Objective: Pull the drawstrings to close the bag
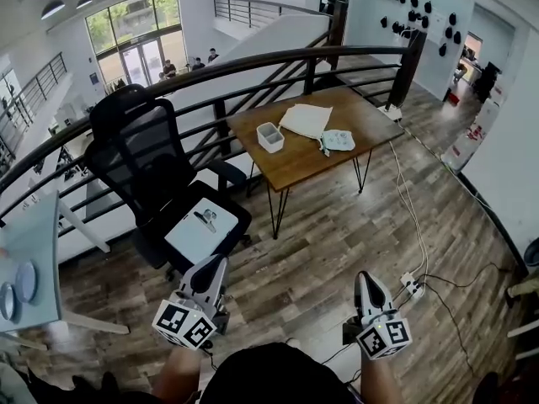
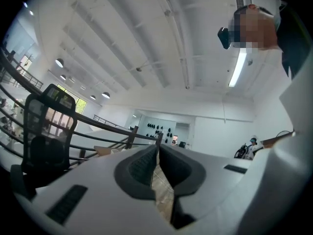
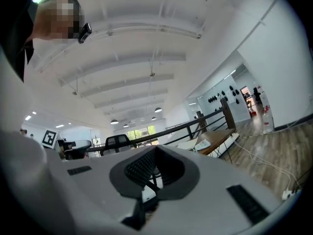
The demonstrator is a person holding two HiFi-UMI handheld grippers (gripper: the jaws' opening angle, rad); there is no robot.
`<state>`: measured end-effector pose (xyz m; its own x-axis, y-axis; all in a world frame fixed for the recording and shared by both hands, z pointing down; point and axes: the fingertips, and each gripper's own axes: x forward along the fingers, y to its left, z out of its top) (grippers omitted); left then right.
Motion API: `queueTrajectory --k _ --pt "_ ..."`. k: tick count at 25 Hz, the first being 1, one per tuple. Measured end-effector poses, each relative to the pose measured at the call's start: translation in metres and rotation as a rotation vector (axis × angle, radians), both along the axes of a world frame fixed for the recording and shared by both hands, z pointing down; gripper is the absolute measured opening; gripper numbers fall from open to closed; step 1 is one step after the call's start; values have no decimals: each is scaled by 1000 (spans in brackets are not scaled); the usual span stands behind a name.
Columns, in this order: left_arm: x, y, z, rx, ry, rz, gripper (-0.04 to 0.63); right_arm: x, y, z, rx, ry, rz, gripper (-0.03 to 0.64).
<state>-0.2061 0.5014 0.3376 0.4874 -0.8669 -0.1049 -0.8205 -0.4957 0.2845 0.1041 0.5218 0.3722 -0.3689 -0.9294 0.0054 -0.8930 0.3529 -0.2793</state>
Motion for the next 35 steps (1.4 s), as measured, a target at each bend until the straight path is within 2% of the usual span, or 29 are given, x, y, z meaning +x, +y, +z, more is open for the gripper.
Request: queueTrajectory --k 3,5,7,8,9,10,11,16,19,25,27,29,30,35 --pt "3 4 -2 7 6 15 26 -4 6 -4 15 -26 -6 0" --pt "3 9 -2 10 -8 25 28 -8 10 -9 30 -23 -9 67" --pt "3 16 -2 17 -19 43 28 -13 15 -16 51 -23 -7 162" --pt "3 20 -3 20 -15 54 34 -16 18 -19 63 -23 -6 185" --pt "2 23 -3 22 -7 64 79 -21 20 -21 72 -23 -7 205" --pt "0 26 -3 23 2 71 175 -25 23 -22 77 -19 -6 224" --pt "-4 28 -2 23 5 73 222 -30 25 -22 79 -11 -4 240" --pt "-21 31 5 21 -51 53 259 -51 37 -23 83 57 23 328" --pt "-36 30 8 16 -64 20 292 -55 45 -32 112 78 71 443" --pt "-46 23 15 -8 -57 36 327 -63 38 -33 107 100 99 459" --pt "-47 18 11 4 -42 47 330 -65 31 -36 124 94 114 427" --pt "-49 12 7 18 -33 49 328 -64 25 -41 149 105 127 338" --pt "-50 9 6 22 -40 46 328 -64 21 -41 155 117 126 330" --pt "-49 -12 4 24 -67 29 335 -64 -7 -38 156 157 94 353"
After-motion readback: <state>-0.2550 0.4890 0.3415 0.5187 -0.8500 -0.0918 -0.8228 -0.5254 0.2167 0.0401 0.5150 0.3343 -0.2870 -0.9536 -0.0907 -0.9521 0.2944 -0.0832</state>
